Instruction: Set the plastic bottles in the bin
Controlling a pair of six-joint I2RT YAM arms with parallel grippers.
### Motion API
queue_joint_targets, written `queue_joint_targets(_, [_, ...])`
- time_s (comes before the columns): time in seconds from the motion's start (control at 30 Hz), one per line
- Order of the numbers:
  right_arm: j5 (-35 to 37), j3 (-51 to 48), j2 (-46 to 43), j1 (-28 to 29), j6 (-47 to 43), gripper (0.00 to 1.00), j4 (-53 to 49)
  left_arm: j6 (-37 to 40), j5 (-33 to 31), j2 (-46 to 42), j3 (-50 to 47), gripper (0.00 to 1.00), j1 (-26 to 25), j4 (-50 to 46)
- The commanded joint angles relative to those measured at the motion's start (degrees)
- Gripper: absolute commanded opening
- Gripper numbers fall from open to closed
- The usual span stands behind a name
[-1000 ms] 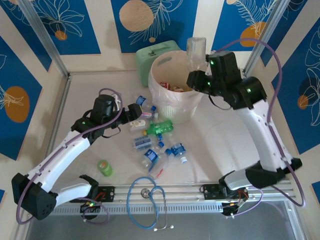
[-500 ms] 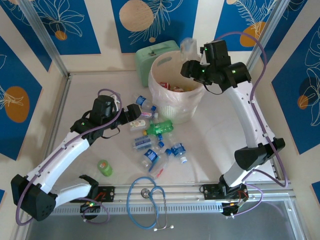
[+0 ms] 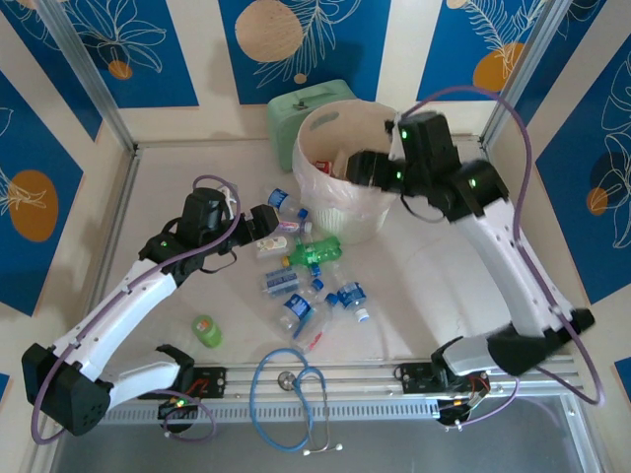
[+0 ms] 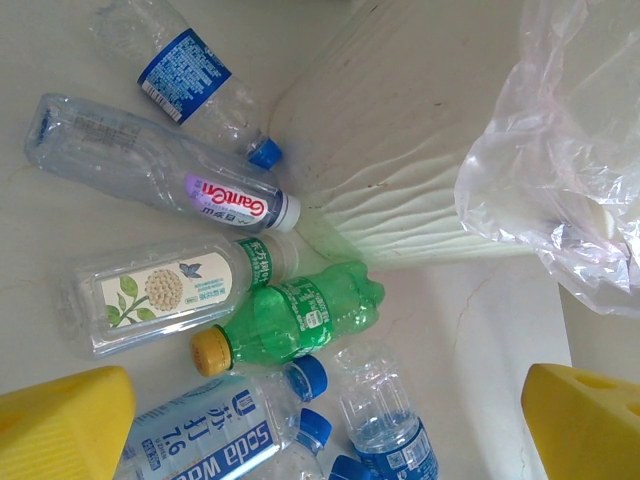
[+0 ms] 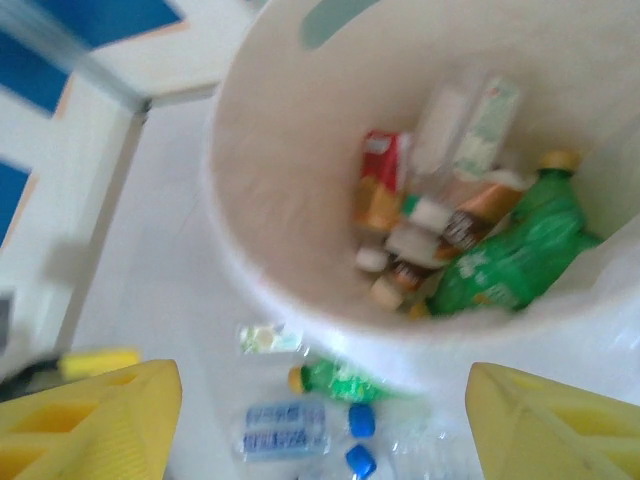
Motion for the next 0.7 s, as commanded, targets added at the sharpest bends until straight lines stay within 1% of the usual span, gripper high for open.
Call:
queue_joint_targets(0.0, [4.5,-8.2,-7.3,6.3,-0.8,0.77,1.6,-0.6,0.1,0.6,-0.8,1.0,0.6,1.1])
queue_joint_targets(0.07, [7.5,-13.9,-10.8,10.6,0.5,0.8,1.5,-0.7,0.0,0.8,-0.8,1.0,0.6,1.2])
queue_joint_targets(0.17, [8.9,-22.1,-14.3,15.3,4.6,0.84,-0.2,-0.9,-0.2,0.8,-0.9,1.0,0.7,1.1])
queue_joint_targets(0.27, [7.5,-30.0,-15.3,18.4,9.5,0.86,-0.6,-0.8,-0.3,0.8,-0.9,1.0,0.8,1.1])
queue_joint_targets(0.37, [6.0,-37.2,-14.8,20.8,13.2,0.9,1.5,-1.2,0.2,0.9,-1.1,1.0,0.8,1.8])
queue_joint_targets(0.5, [4.8,-43.8,-12.2,20.8,15.1,0.92,4.8,-1.8,0.6,1.1,-1.3,1.0,0.9,2.2])
queue_joint_targets(0.67, [2.4,-46.8,-9.4,17.3,14.0,0.92,7.8,-2.2,1.8,1.6,-1.3,0.98,1.1,2.1])
